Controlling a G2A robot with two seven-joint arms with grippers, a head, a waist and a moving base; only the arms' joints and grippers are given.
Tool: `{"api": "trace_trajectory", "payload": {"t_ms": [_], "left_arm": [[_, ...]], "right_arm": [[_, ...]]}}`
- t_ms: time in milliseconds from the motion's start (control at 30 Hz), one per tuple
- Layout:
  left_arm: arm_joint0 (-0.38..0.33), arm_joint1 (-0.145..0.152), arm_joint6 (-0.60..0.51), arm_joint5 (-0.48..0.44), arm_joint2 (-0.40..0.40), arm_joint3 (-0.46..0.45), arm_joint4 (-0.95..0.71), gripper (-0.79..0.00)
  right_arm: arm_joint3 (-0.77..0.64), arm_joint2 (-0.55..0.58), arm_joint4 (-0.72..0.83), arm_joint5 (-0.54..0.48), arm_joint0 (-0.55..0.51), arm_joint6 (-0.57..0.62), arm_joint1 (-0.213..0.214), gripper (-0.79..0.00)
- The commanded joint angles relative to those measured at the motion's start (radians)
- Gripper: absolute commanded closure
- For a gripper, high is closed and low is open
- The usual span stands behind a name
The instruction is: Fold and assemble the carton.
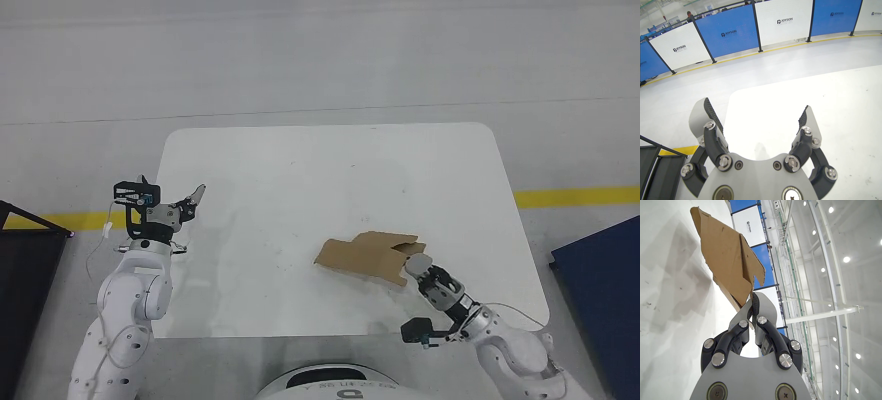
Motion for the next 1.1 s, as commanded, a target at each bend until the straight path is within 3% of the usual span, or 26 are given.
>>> {"api": "trace_trajectory", "payload": {"t_ms": [0,167,267,333,433,500,733,833,1067], "left_arm": [[0.0,0.0,0.0,0.0,0.0,0.0,0.0,-0.785],[0.0,0.0,0.0,0.0,0.0,0.0,0.0,-0.785],[0.017,0.007,0.026,-0.086,0.039,-0.082,0.156,-0.785],[0.038,0.013,0.039,-0.196,0.107,-0.154,0.297,-0.785],[0.051,0.021,0.062,-0.311,0.199,-0.223,0.492,-0.785],[0.047,0.022,0.064,-0.353,0.244,-0.237,0.537,-0.785],[-0.025,0.022,0.039,-0.428,0.351,-0.235,0.675,-0.785],[-0.053,0.025,0.039,-0.427,0.399,-0.231,0.827,-0.785],[-0.088,0.014,0.003,-0.449,0.479,-0.224,0.786,-0.785]], "right_arm": [[0.0,0.0,-0.004,-0.001,0.0,0.0,0.0,0.0],[-0.001,-0.001,0.002,-0.003,0.003,0.003,0.0,0.0],[0.007,0.009,0.146,0.009,0.037,0.02,-0.008,0.0],[0.008,0.014,0.211,0.047,0.056,0.04,-0.014,0.0],[0.008,0.002,0.258,0.092,0.077,0.058,-0.023,0.0],[0.009,-0.009,0.271,0.118,0.085,0.065,-0.028,0.0],[0.035,-0.055,0.251,0.192,0.109,0.124,-0.046,0.0],[0.051,-0.078,0.23,0.216,0.121,0.148,-0.054,0.0],[0.081,-0.103,0.25,0.248,0.131,0.135,-0.067,0.0]]}}
